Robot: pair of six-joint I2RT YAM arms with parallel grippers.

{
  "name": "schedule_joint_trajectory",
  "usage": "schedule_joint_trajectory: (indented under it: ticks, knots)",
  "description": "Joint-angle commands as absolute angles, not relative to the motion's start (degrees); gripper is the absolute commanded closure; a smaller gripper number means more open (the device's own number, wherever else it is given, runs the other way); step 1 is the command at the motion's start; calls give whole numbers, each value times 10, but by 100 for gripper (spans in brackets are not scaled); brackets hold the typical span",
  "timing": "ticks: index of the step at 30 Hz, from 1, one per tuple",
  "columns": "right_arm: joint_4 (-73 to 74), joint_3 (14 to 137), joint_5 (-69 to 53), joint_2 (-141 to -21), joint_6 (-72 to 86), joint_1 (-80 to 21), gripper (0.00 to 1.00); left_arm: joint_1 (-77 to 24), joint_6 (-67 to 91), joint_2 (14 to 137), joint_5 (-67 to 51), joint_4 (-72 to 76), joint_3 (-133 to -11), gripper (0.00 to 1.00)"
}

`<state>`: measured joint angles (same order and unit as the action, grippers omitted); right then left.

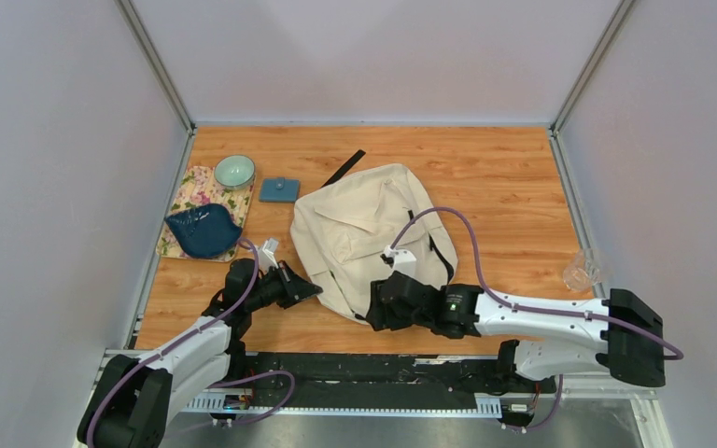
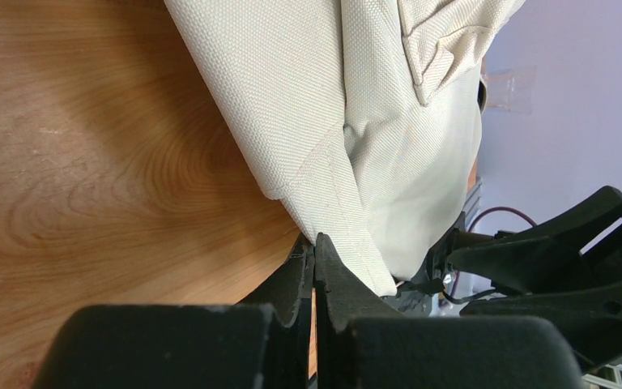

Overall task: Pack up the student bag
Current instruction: Zip the student bag at the center of the board.

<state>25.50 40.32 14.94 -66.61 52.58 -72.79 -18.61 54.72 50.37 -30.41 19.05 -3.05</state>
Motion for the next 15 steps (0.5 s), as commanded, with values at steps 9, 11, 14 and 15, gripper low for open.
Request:
schedule_joint_trajectory:
  ticks: [9, 11, 14, 15]
  knots:
    - [243, 522, 50, -800, 421, -680, 51, -184, 533, 510, -330, 204, 11, 100]
    - [244, 529, 28, -819, 421, -679, 56, -184, 533, 511, -330, 206, 11, 100]
    - [239, 522, 9, -830, 423, -679, 64, -183, 533, 512, -330, 205, 10, 100]
    - [236, 519, 9, -831, 424, -680, 64, -184, 533, 512, -330, 206, 11, 100]
